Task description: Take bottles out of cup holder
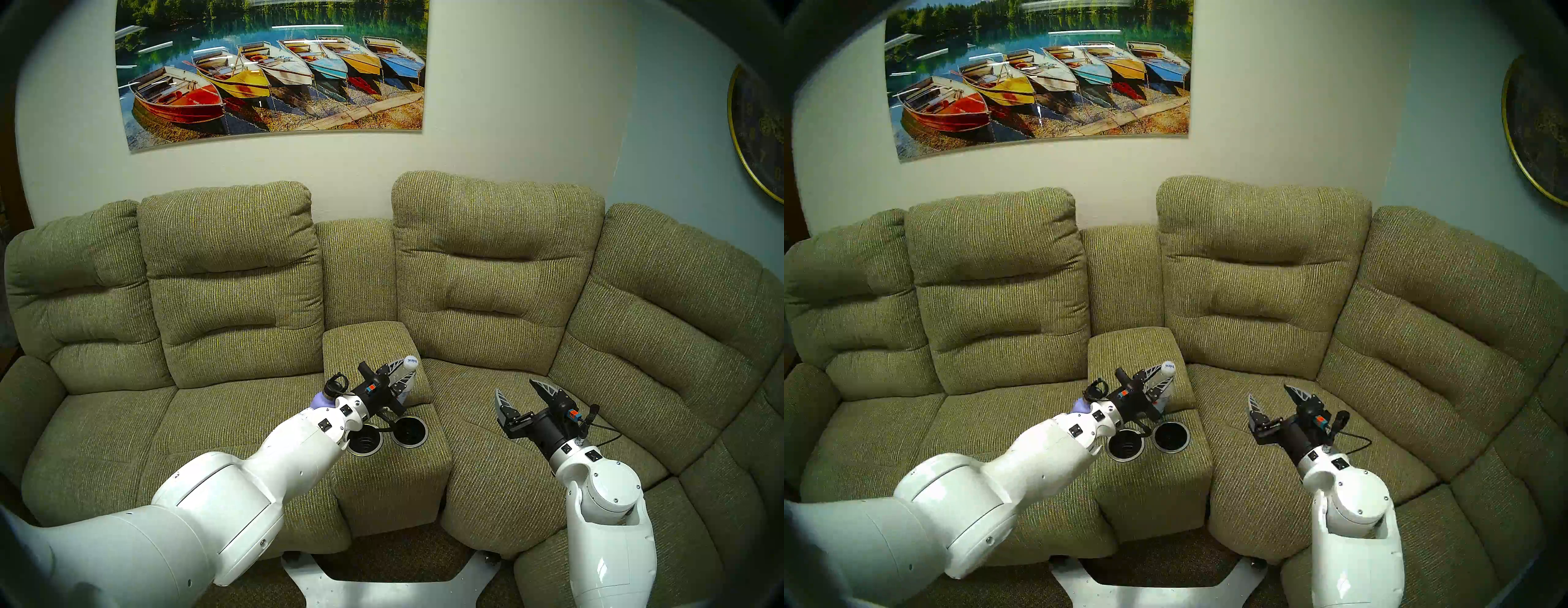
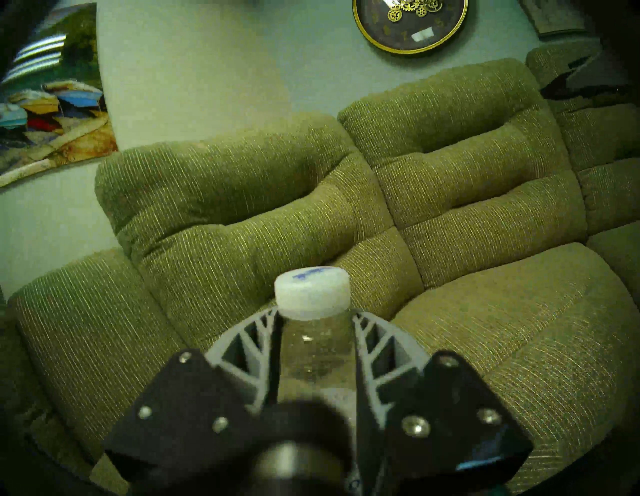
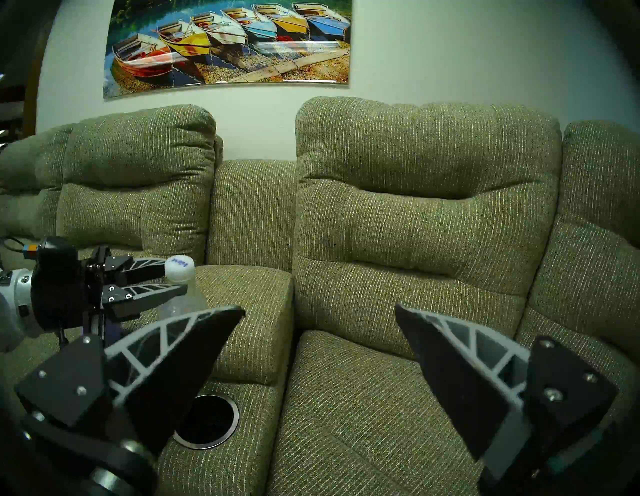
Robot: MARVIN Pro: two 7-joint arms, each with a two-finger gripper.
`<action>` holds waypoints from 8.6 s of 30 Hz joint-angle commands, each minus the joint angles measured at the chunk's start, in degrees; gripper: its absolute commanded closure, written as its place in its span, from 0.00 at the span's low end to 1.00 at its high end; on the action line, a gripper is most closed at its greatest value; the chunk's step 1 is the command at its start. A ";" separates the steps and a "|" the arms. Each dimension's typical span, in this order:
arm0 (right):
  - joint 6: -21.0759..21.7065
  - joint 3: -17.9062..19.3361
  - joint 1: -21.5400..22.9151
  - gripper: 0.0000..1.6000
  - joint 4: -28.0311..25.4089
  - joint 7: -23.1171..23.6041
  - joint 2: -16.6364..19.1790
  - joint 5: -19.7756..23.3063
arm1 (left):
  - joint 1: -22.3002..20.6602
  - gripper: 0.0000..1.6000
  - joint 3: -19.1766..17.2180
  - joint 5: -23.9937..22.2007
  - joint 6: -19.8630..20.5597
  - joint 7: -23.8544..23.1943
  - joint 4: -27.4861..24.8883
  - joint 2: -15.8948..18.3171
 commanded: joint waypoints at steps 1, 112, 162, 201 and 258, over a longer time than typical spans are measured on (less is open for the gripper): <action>-0.22 0.13 0.25 0.00 -1.22 -0.04 0.10 0.05 | -0.48 1.00 -1.05 -0.37 -0.66 0.94 -6.68 2.12; -0.07 0.14 0.10 0.00 -1.50 -0.10 0.05 -0.02 | 36.57 1.00 -8.42 2.71 19.47 27.54 -43.57 21.10; -0.12 0.14 0.14 0.00 -1.42 -0.07 0.06 0.00 | 23.97 1.00 -3.09 13.98 23.84 40.65 -22.96 9.03; -0.12 0.14 0.14 0.00 -1.42 -0.07 0.06 0.00 | 24.26 0.00 -2.29 11.32 21.38 32.12 -29.31 11.09; -0.07 0.14 0.10 0.00 -1.50 -0.09 0.04 -0.02 | 35.46 0.00 -6.17 -7.14 27.34 12.29 -67.46 26.43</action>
